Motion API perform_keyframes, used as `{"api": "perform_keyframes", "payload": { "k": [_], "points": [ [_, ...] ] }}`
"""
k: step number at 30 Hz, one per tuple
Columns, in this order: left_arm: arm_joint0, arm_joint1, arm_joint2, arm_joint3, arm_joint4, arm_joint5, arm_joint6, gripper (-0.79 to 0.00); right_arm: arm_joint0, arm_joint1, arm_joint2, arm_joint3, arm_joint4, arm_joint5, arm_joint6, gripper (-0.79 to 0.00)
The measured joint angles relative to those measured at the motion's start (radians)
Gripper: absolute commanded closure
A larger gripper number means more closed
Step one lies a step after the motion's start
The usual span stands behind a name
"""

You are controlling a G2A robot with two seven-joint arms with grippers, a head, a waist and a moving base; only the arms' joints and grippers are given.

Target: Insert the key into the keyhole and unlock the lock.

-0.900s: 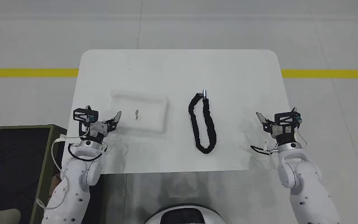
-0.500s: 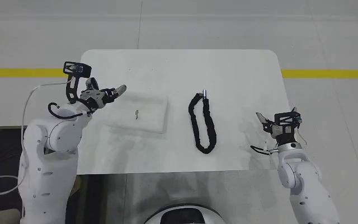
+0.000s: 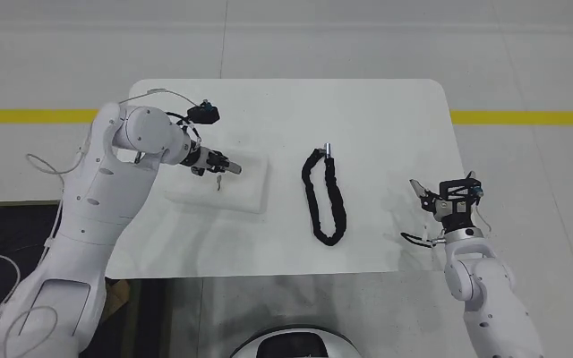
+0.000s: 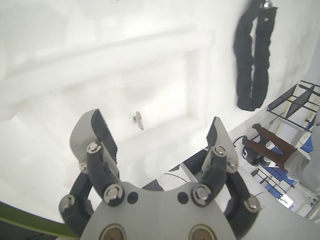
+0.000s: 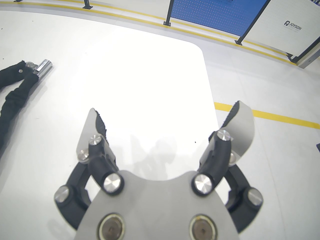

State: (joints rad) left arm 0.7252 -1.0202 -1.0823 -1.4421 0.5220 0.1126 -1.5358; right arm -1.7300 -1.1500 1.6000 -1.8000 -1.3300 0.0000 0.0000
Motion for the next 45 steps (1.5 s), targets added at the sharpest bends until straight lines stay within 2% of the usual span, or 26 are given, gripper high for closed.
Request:
{"api": "perform_keyframes", "payload": {
  "k": [2,6,12,15,17,21,27,33,36,38,42,45],
  "points": [
    [-0.020,0.015,0.047,0.023,-0.020,0.009,0.000,-0.369,0.000,0.000,0.000,0.000,0.000,0.000,0.000,-0.785],
    [-0.056,0.035,0.134,0.048,-0.021,0.023,0.000,-0.376,0.000,0.000,0.000,0.000,0.000,0.000,0.000,-0.785],
    [-0.113,0.060,0.234,0.082,-0.064,0.036,0.000,-0.268,0.000,0.000,0.000,0.000,0.000,0.000,0.000,-0.785],
    [-0.133,0.070,0.261,0.091,-0.089,0.041,0.000,-0.166,0.000,0.000,0.000,0.000,0.000,0.000,0.000,-0.785],
    [-0.144,0.077,0.278,0.092,-0.103,0.044,0.000,0.000,0.000,0.000,0.000,0.000,0.000,0.000,0.000,-0.785],
    [-0.163,0.092,0.295,0.076,-0.116,0.053,0.000,0.000,0.000,0.000,0.000,0.000,0.000,0.000,0.000,-0.785],
    [-0.188,0.126,0.299,-0.010,-0.094,0.075,0.000,0.000,0.000,0.000,0.000,0.000,0.000,0.000,0.000,-0.785],
    [-0.185,0.177,0.261,-0.121,-0.104,0.128,0.000,0.000,0.000,0.000,0.000,0.000,0.000,0.000,0.000,-0.785],
    [-0.173,0.201,0.223,-0.174,-0.111,0.159,0.000,0.000,0.000,0.000,0.000,0.000,0.000,0.000,0.000,-0.785],
    [-0.155,0.214,0.167,-0.207,-0.138,0.182,0.023,0.000,0.000,0.000,0.000,0.000,0.000,0.000,0.000,-0.785],
    [-0.053,0.233,0.004,-0.207,-0.306,0.155,0.210,0.000,0.000,0.000,0.000,0.000,0.000,0.000,0.000,-0.785],
    [0.074,0.240,-0.137,-0.132,-0.553,0.023,0.384,0.000,0.000,0.000,0.000,0.000,0.000,0.000,0.000,-0.785]
  ]
}}
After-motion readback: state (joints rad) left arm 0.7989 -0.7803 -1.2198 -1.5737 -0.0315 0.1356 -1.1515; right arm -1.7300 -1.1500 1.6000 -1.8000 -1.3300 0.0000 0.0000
